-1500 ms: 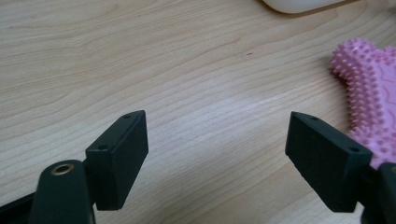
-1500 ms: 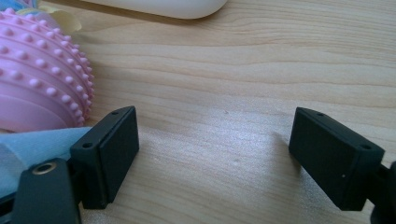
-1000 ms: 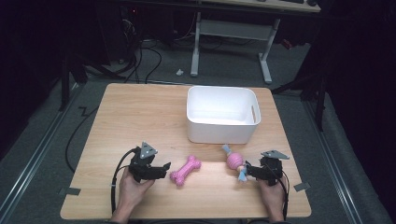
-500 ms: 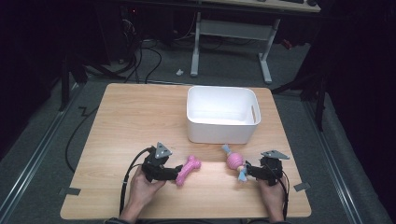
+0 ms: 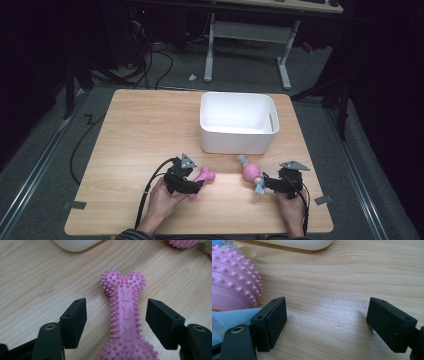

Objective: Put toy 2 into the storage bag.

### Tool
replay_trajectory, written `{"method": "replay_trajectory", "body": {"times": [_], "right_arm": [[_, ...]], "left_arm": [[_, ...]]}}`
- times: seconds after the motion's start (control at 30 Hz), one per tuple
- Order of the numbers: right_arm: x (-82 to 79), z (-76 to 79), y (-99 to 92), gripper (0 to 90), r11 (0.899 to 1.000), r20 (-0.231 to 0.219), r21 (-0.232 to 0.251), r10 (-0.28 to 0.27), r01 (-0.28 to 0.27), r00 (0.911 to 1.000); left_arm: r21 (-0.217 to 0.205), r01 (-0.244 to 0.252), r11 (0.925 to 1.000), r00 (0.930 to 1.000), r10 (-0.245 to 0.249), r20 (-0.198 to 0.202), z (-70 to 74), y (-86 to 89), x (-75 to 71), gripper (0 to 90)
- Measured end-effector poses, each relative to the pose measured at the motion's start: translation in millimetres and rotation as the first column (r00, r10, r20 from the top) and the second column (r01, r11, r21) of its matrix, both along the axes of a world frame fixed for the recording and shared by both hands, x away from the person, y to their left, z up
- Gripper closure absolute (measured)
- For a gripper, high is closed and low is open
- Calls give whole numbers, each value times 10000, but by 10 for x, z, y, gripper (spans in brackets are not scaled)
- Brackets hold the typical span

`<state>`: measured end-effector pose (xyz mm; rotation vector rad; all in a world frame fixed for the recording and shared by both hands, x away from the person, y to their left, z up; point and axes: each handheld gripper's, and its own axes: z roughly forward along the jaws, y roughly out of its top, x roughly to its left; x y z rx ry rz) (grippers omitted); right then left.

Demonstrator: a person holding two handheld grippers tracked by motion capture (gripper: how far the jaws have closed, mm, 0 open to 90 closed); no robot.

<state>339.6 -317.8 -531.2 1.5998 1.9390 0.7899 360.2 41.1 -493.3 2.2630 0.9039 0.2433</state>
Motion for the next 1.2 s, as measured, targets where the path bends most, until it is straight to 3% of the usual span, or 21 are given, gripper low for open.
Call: {"method": "replay_trajectory", "body": {"times": [0.57, 1.2], "right_arm": [[-1, 0, 1, 171, 10000, 11, -12, 22, -22, 10000], [-1, 0, 1, 173, 10000, 16, -21, 26, -26, 10000]], "left_arm": [[768, 252, 9967, 9985, -214, -498, -108, -164, 54, 402], [1122, 480, 9925, 9949, -375, -936, -133, -241, 82, 568]]}}
